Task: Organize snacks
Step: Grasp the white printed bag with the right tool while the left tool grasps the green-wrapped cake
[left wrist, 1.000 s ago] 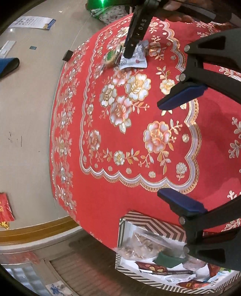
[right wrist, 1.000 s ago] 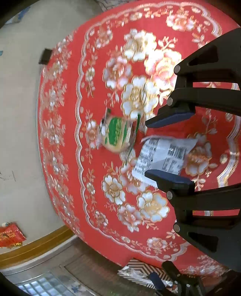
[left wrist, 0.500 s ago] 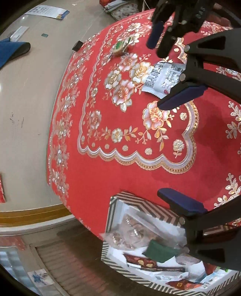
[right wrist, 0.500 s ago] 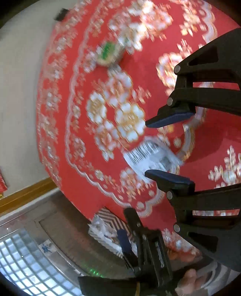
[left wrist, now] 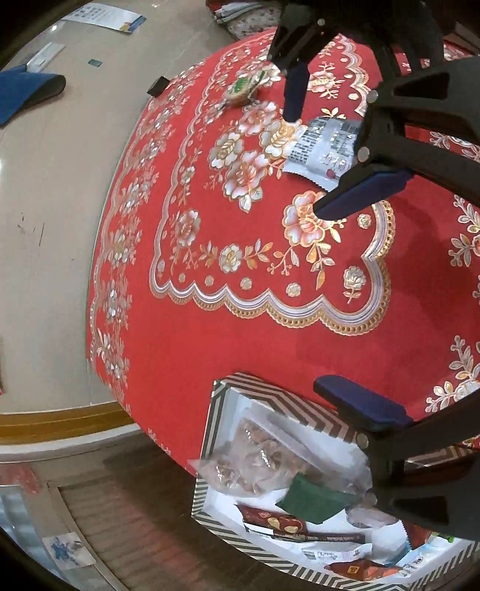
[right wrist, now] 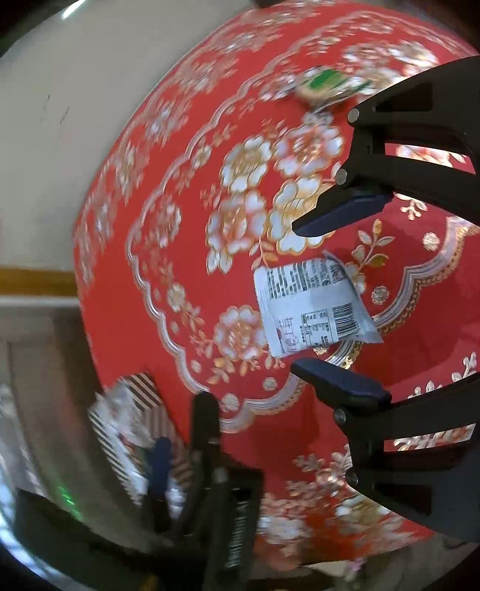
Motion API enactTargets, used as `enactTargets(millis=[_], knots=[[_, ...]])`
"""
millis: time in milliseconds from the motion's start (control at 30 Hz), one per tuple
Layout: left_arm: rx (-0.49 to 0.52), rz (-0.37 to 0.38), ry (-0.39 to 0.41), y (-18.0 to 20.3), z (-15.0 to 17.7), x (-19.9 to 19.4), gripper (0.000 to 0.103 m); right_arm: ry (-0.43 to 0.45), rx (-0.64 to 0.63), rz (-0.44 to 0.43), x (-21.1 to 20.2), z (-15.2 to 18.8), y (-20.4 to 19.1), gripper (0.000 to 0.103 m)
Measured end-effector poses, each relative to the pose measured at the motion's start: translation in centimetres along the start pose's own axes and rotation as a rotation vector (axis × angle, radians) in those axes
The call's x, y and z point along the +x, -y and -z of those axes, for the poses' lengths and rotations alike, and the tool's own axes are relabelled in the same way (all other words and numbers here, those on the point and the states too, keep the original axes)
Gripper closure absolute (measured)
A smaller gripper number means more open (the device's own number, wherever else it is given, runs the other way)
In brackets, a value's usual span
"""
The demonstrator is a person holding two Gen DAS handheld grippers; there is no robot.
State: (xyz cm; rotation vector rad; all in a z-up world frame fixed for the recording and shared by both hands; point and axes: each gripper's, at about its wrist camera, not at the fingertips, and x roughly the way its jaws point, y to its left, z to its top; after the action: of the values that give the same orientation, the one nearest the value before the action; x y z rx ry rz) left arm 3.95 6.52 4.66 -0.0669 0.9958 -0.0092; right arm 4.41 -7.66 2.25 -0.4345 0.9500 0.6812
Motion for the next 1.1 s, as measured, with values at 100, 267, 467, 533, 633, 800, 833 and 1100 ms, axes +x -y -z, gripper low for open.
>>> enactTargets(millis=[100,267,467,533,633,800,833,1100], knots=[[-0.009,0.001,-0.001,0.1,-0.6,0.1,0.016,-0.044,-0.065,-0.004,0.9,-0.3,-0.2,0.034],[0.002,0.0,-0.01,1.0,-1.4,0.6,0.016,-0.106,-0.072,-0.045,2.8,-0.5,0.2,0.035],[0.048,0.022,-0.032,4.2,-2.6,1.7,0.016,-0.085,0.063,-0.055,1.2,1.1,2.3,0.05],[0.075,0.041,-0.039,5.8,-3.1,2.0,0.016,-0.088,0.098,-0.029,0.2,2.5,2.9,0.05],[0.11,0.095,-0.06,9.1,-3.8,2.9,0.016,-0.08,0.182,0.008,-2.3,5.4,5.0,0.05],[0.177,0.149,-0.12,15.3,-5.3,5.3,0.016,-0.086,0.34,0.124,-6.1,10.5,9.0,0.05],[0.182,0.159,-0.133,16.4,-5.6,5.9,0.016,-0.084,0.379,0.152,-6.8,11.4,9.8,0.05],[0.187,0.202,-0.169,23.3,-7.8,9.5,0.016,-0.072,0.467,0.193,-8.7,14.3,11.9,0.05]])
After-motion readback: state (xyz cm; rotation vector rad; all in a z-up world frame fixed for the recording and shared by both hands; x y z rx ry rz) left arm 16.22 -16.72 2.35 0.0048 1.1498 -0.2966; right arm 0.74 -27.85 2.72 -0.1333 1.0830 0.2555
